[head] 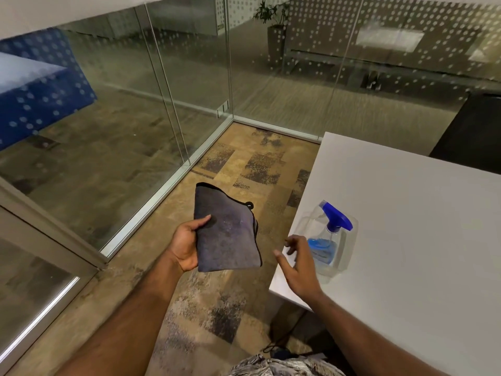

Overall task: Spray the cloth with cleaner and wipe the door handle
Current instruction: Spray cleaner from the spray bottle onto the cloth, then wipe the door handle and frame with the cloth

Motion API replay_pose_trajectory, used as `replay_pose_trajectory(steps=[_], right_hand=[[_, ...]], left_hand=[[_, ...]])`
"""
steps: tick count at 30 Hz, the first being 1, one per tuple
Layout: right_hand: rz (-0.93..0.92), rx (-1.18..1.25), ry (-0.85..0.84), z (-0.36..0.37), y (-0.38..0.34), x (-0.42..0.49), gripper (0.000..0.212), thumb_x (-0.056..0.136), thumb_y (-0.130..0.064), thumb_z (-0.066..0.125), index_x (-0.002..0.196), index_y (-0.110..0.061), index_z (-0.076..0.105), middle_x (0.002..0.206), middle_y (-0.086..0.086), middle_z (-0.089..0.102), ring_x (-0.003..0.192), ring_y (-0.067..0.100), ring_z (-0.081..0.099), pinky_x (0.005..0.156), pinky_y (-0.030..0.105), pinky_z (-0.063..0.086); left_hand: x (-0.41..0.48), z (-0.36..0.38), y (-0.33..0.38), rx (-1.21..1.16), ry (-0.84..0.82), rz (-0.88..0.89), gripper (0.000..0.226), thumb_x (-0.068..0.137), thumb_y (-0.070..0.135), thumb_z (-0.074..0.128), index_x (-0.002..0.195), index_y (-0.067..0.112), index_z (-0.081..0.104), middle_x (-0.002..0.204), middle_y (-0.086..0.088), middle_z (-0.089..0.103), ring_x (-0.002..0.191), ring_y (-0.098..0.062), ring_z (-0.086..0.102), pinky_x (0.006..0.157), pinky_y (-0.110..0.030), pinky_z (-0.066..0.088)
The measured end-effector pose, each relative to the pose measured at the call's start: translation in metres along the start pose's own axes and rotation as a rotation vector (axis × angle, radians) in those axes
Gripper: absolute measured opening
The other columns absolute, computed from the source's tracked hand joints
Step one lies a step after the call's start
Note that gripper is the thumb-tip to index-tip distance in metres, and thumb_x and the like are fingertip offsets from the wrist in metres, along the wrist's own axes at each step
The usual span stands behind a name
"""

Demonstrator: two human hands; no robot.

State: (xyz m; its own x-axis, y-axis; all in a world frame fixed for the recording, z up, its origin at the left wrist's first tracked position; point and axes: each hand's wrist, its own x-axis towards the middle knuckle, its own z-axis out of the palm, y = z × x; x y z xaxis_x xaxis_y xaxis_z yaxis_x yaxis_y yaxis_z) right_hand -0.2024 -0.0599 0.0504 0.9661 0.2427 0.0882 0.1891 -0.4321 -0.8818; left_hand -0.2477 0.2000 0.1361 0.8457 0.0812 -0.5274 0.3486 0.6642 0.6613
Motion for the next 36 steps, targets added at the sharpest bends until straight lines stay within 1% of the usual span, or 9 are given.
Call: replay_pose_trajectory(steps=[3, 5, 11, 16, 21, 26, 29, 33, 36], right_hand=[[0.42, 0.403, -0.194, 0.022, -0.038, 0.019, 0.062, 0.082, -0.075, 0.05, 0.118, -0.024, 0.051, 0.107, 0.001, 0.064, 0.1, 0.019, 0.064, 0.077, 0.021, 0.052], [0.599, 0.615, -0.381, 0.036, -0.057, 0.027, 0.063, 0.089, -0.07, 0.046, 0.13, -0.023, 0.055, 0.119, 0.01, 0.069, 0.108, 0.026, 0.067, 0.083, 0.034, 0.056], [0.709, 1.03, -0.582, 0.079, -0.102, 0.026, 0.063, 0.088, -0.068, 0.053, 0.128, -0.021, 0.067, 0.133, 0.011, 0.065, 0.119, 0.03, 0.065, 0.087, 0.043, 0.057], [0.651, 1.013, -0.703, 0.125, -0.139, 0.016, 0.05, 0.088, -0.039, 0.071, 0.129, -0.011, 0.065, 0.138, 0.015, 0.061, 0.118, 0.031, 0.064, 0.103, 0.047, 0.05], [0.585, 0.959, -0.707, 0.168, -0.176, 0.008, 0.042, 0.082, -0.018, 0.075, 0.123, -0.01, 0.068, 0.134, 0.018, 0.063, 0.118, 0.033, 0.063, 0.104, 0.047, 0.049], [0.588, 0.942, -0.83, 0.199, -0.214, 0.004, 0.026, 0.078, -0.012, 0.077, 0.103, -0.009, 0.078, 0.113, 0.015, 0.074, 0.102, 0.029, 0.072, 0.083, 0.04, 0.059], [0.611, 0.884, -0.89, 0.22, -0.231, 0.005, 0.029, 0.07, -0.013, 0.079, 0.099, -0.009, 0.079, 0.108, 0.014, 0.075, 0.096, 0.029, 0.073, 0.081, 0.04, 0.06], [0.647, 0.854, -0.913, 0.252, -0.25, 0.017, 0.03, 0.067, -0.015, 0.077, 0.096, -0.01, 0.079, 0.105, 0.015, 0.074, 0.092, 0.031, 0.071, 0.079, 0.04, 0.057], [0.651, 0.918, -0.926, 0.278, -0.258, 0.029, 0.029, 0.064, -0.015, 0.076, 0.092, -0.009, 0.08, 0.1, 0.015, 0.075, 0.086, 0.03, 0.072, 0.073, 0.038, 0.059]], left_hand=[[-0.008, -0.005, 0.007, -0.012, -0.013, 0.025, 0.032, 0.08, 0.024, 0.061, 0.1, 0.005, 0.076, 0.098, -0.014, 0.076, 0.086, -0.03, 0.075, 0.081, -0.04, 0.054], [-0.017, -0.01, 0.015, -0.014, -0.022, 0.043, 0.03, 0.08, 0.024, 0.06, 0.092, 0.007, 0.081, 0.097, -0.013, 0.077, 0.085, -0.029, 0.075, 0.081, -0.04, 0.054], [-0.052, -0.048, 0.043, -0.043, -0.052, 0.082, 0.032, 0.08, 0.023, 0.061, 0.098, 0.004, 0.079, 0.1, -0.015, 0.076, 0.087, -0.031, 0.075, 0.079, -0.038, 0.061], [-0.084, -0.101, 0.069, -0.04, -0.027, 0.115, 0.032, 0.082, 0.023, 0.06, 0.099, 0.004, 0.079, 0.1, -0.015, 0.077, 0.089, -0.031, 0.075, 0.077, -0.038, 0.062], [-0.122, -0.168, 0.103, 0.029, 0.059, 0.131, 0.033, 0.086, 0.025, 0.058, 0.099, 0.002, 0.079, 0.103, -0.017, 0.076, 0.092, -0.032, 0.074, 0.076, -0.039, 0.062], [-0.15, -0.213, 0.127, 0.07, 0.107, 0.143, 0.034, 0.083, 0.032, 0.065, 0.095, 0.004, 0.08, 0.102, -0.016, 0.076, 0.093, -0.031, 0.074, 0.074, -0.037, 0.061], [-0.156, -0.234, 0.136, 0.065, 0.149, 0.164, 0.035, 0.082, 0.037, 0.064, 0.093, 0.008, 0.081, 0.098, -0.014, 0.077, 0.087, -0.029, 0.075, 0.074, -0.037, 0.059], [-0.154, -0.26, 0.146, 0.027, 0.245, 0.207, 0.042, 0.095, 0.041, 0.054, 0.11, 0.007, 0.073, 0.106, -0.016, 0.073, 0.09, -0.029, 0.073, 0.087, -0.04, 0.053], [-0.149, -0.279, 0.153, 0.008, 0.287, 0.234, 0.047, 0.098, 0.041, 0.051, 0.122, 0.004, 0.068, 0.12, -0.018, 0.07, 0.105, -0.032, 0.068, 0.092, -0.041, 0.052]])
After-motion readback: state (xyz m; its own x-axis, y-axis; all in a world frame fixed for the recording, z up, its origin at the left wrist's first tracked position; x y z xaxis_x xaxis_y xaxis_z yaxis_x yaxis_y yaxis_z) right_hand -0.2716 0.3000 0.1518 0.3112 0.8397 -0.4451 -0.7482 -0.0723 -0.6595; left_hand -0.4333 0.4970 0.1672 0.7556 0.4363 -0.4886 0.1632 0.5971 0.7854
